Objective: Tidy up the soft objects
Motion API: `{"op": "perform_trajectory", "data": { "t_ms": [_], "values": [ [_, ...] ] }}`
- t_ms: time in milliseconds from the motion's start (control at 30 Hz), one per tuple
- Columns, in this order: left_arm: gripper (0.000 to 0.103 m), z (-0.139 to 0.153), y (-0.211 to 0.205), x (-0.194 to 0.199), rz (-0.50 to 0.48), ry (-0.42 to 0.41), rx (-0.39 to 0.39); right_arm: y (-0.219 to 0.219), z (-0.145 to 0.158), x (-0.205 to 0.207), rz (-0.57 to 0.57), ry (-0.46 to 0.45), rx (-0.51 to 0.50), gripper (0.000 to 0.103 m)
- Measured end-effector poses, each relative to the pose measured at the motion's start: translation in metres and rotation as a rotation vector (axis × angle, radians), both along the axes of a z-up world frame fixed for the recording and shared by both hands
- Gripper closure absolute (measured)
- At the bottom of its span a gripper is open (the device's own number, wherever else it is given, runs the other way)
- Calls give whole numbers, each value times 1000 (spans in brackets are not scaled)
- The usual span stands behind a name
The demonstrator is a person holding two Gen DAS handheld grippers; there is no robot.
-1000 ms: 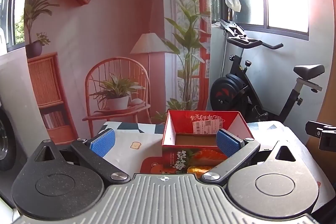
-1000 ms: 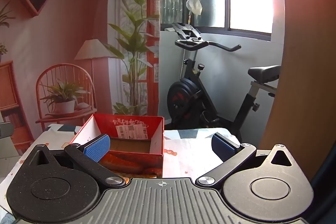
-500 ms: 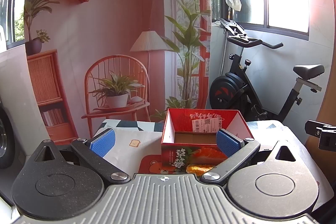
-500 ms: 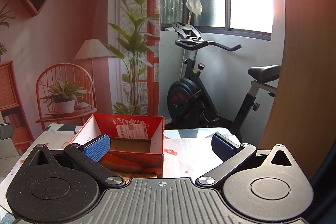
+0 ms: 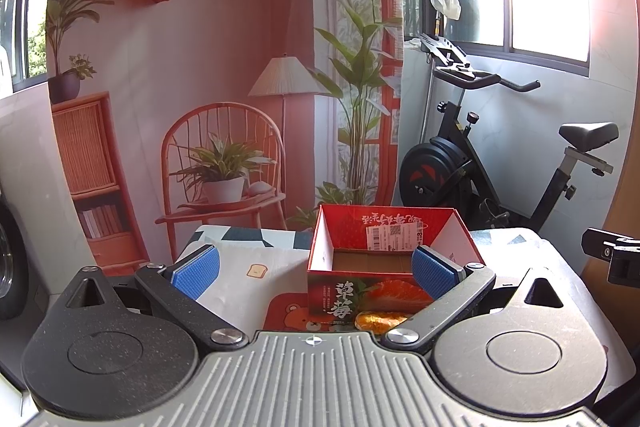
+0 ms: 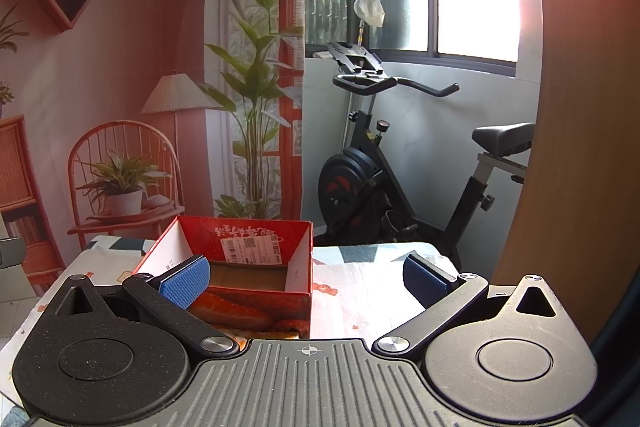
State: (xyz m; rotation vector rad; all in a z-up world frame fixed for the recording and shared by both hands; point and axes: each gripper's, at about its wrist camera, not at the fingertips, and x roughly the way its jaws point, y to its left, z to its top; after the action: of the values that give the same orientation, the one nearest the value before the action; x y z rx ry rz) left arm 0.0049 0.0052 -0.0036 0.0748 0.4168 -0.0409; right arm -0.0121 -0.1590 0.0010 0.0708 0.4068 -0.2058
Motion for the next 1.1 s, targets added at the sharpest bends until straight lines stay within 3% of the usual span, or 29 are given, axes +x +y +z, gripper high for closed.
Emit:
{"op": "perform_trajectory", "data": {
  "t_ms": [1100],
  "values": [
    [0,-3,1,-3,4,8,-2,-1,0,0,1,1,1,0]
  ]
}}
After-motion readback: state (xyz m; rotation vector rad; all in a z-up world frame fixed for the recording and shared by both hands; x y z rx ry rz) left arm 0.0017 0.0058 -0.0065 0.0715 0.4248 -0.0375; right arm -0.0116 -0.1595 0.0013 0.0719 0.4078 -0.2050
